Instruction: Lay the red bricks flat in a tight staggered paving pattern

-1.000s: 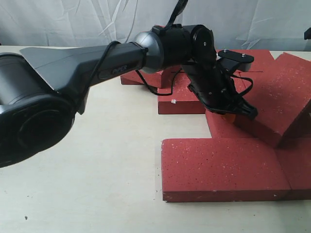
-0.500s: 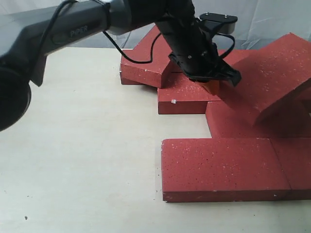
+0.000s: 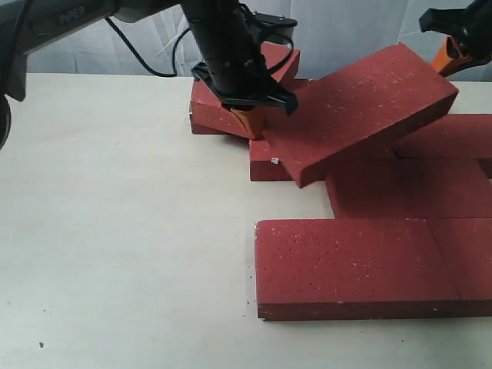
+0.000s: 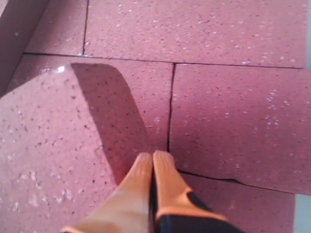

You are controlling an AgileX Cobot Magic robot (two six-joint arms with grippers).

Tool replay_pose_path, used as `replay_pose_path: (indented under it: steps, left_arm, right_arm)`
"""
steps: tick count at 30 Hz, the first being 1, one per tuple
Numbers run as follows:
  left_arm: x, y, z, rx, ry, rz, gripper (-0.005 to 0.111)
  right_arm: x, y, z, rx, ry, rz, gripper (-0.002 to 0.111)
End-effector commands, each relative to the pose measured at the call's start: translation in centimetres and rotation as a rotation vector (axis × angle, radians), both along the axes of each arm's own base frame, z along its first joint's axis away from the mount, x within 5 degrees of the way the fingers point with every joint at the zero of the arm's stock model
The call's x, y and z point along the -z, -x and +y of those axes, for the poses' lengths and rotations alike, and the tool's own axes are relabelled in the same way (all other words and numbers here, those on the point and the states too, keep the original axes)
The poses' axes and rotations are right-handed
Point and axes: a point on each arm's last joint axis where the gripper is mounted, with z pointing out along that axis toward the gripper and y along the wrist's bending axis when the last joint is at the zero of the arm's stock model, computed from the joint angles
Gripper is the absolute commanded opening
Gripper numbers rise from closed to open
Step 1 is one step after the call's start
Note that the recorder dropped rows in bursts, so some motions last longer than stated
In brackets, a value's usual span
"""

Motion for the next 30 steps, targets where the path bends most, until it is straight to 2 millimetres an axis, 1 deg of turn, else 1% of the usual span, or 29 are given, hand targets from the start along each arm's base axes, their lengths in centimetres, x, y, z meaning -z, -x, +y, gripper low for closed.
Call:
replay_pose_path:
  steps: [1,7,10,13,18,21,23,27,28,29,30]
  left_arm:
    - [-1.8,-1.1,2.4,-0.076,0.054,-0.054,0.000]
    - [-2.2,-1.7,7.3,-0.153,0.030,-0.033,0.000]
    - [-1.6,-1.6,10.1,-0.197,0.006,0.002,0.000]
    - [-0.9,-0.9,12.4,-0.217,-0.022,0.038,0.000]
    - [1.2,-0.2,16.3,-0.315,-0.048,0.074,0.000]
    - [2.9,0.0,18.8,-0.383,-0.062,0.101,0.000]
    - [4.1,0.3,20.4,-0.421,-0.074,0.136,0.000]
    - [5.9,0.7,23.3,-0.484,-0.082,0.157,0.000]
    - [6.6,0.8,24.4,-0.523,-0.081,0.154,0.000]
    - [6.9,0.8,25.0,-0.542,-0.081,0.152,0.000]
    - [7.6,0.8,26.0,-0.572,-0.080,0.133,0.000]
  right_arm:
    - [0.8,1.2,5.9,-0.138,-0.080,0.082,-0.001]
    - [3.2,2.5,11.2,-0.235,-0.065,0.108,-0.001]
    - [3.6,3.2,13.8,-0.285,-0.059,0.092,-0.001]
    - [3.6,3.8,16.6,-0.338,-0.056,0.054,-0.001]
    - [3.8,5.2,21.3,-0.421,-0.076,0.010,-0.001]
    - [4.5,6.2,24.2,-0.465,-0.095,-0.002,-0.001]
    - [5.1,6.7,26.0,-0.486,-0.106,-0.013,-0.001]
    - [6.4,7.4,28.6,-0.503,-0.124,-0.034,-0.001]
    - [7.4,7.7,29.7,-0.505,-0.128,-0.038,-0.001]
    - [7.8,7.8,30.2,-0.501,-0.137,-0.034,-0.001]
    - [8.8,7.7,30.7,-0.491,-0.141,-0.029,-0.001]
